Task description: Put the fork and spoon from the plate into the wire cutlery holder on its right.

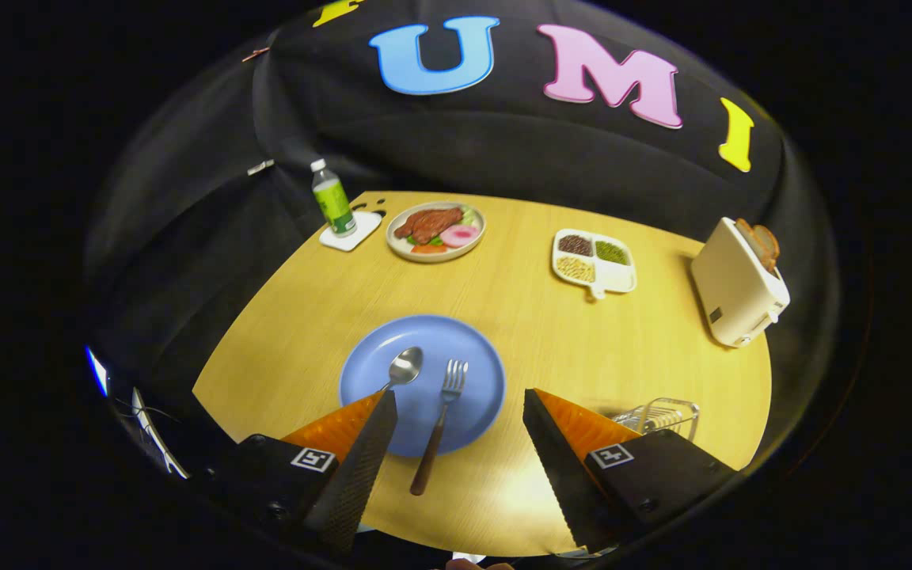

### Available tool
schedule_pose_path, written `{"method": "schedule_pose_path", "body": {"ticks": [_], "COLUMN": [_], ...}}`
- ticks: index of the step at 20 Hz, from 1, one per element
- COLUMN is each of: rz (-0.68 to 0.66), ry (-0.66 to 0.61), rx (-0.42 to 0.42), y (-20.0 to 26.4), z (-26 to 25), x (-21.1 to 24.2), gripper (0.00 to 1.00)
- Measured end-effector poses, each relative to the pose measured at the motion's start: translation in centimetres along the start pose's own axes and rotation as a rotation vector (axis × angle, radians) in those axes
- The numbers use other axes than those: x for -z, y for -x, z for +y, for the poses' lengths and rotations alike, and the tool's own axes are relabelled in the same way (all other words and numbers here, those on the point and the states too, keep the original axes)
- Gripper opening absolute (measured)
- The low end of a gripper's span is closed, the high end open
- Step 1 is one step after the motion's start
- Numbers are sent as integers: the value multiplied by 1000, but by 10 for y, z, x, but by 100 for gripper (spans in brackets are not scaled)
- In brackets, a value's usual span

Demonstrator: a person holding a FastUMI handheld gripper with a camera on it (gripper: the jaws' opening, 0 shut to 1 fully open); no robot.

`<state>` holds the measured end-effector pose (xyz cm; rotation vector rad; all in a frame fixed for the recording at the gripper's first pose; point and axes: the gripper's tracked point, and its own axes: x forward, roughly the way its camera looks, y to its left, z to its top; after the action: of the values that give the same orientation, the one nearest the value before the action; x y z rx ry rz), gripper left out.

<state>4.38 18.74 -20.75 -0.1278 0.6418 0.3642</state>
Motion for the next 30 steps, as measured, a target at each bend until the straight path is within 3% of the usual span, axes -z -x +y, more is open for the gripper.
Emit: {"method": "schedule_pose_path", "body": {"ticks": [7, 13, 15, 20, 21, 23, 24, 25, 30], "rz": [198, 300, 332, 386, 392, 409, 403, 410, 410], "ry": [84, 64, 44, 7, -2, -20, -44, -60, -113], "rx": [-39, 2, 11, 10, -5, -13, -25, -55, -139], "y": [-64, -92, -96, -101, -102, -97, -99, -101, -88], "z": [25, 20, 18, 16, 18, 14, 14, 16, 18], "x": [51, 75, 79, 85, 85, 85, 84, 87, 79], "gripper": [100, 87, 77, 32, 28, 28, 17, 14, 8]}}
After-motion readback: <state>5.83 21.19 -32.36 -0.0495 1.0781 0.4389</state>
